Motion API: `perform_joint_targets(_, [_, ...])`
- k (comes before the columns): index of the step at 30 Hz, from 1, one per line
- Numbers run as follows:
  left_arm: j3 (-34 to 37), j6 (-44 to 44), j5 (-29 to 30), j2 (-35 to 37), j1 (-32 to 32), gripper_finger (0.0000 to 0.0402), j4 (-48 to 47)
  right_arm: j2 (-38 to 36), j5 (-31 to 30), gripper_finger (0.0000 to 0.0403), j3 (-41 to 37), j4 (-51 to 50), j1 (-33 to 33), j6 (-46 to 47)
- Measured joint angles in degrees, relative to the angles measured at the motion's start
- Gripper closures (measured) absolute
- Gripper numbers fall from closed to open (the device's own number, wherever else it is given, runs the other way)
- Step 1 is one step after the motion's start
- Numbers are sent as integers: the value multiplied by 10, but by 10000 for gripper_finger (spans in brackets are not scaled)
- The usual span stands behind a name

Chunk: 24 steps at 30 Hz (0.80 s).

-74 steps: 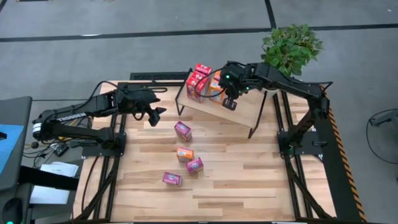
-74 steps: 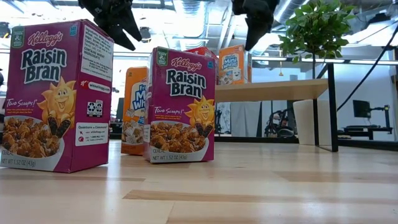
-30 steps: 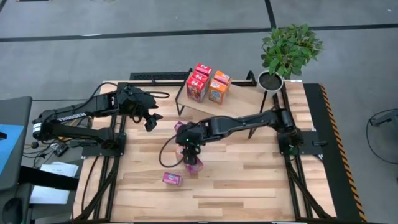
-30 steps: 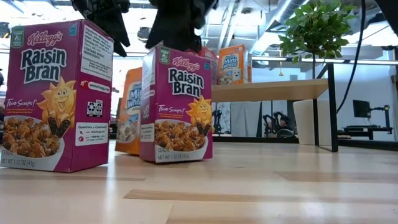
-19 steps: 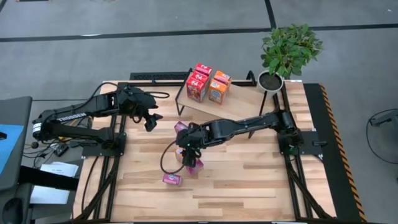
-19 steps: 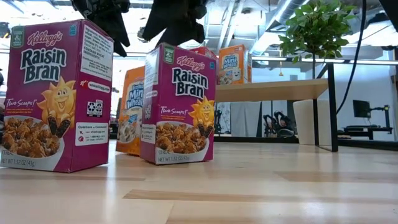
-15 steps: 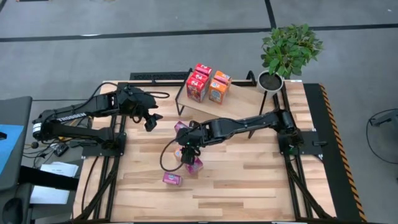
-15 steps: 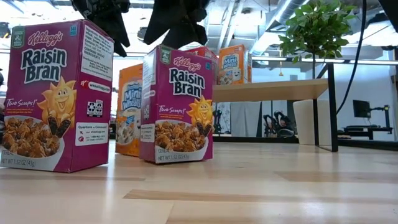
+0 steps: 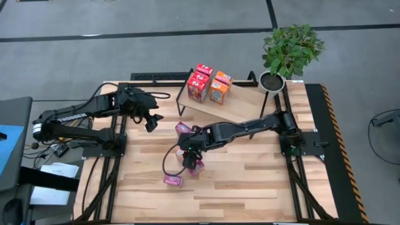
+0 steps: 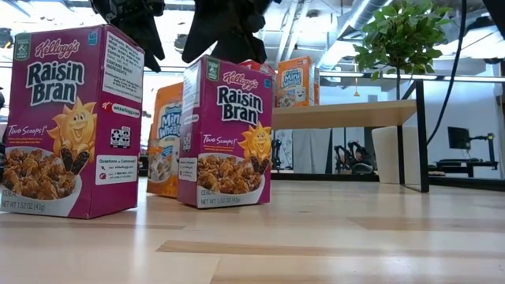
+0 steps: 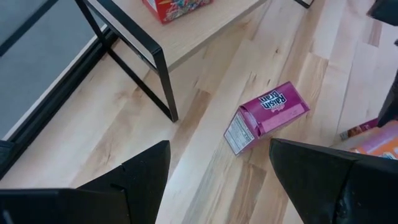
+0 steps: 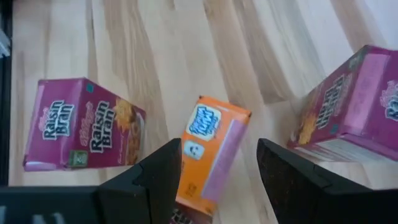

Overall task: Stack cereal on shelf
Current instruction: Put the orange cereal box on the shelf aligned with the other orange cereal boxes

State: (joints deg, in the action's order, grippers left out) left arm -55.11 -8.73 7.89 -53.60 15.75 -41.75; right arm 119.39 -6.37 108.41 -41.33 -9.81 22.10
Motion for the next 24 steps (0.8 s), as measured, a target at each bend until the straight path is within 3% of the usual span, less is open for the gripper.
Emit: perform_joint_targets(24, [0, 0, 1, 0, 0, 136, 1, 37, 31, 143, 0, 15, 5, -1])
